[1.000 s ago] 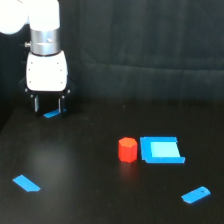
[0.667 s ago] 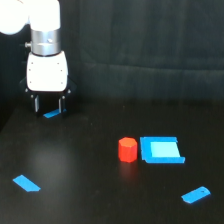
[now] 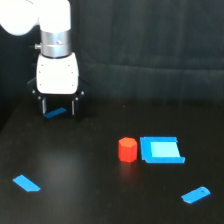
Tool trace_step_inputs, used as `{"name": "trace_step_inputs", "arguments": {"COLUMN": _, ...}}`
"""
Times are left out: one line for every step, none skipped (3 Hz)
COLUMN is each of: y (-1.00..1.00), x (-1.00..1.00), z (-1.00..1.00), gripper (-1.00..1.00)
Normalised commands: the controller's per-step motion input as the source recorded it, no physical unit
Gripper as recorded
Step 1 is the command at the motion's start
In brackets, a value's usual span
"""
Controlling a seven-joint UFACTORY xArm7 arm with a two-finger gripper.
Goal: Pick up the red object from the table
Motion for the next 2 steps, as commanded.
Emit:
{"name": "trace_step_inputs", "arguments": {"y": -0.88, "x": 1.00, "z": -0.01, "gripper": 0.96}}
{"name": "trace_step_inputs", "arguments": {"y": -0.78, "x": 0.93, "z": -0.39, "gripper": 1.00}}
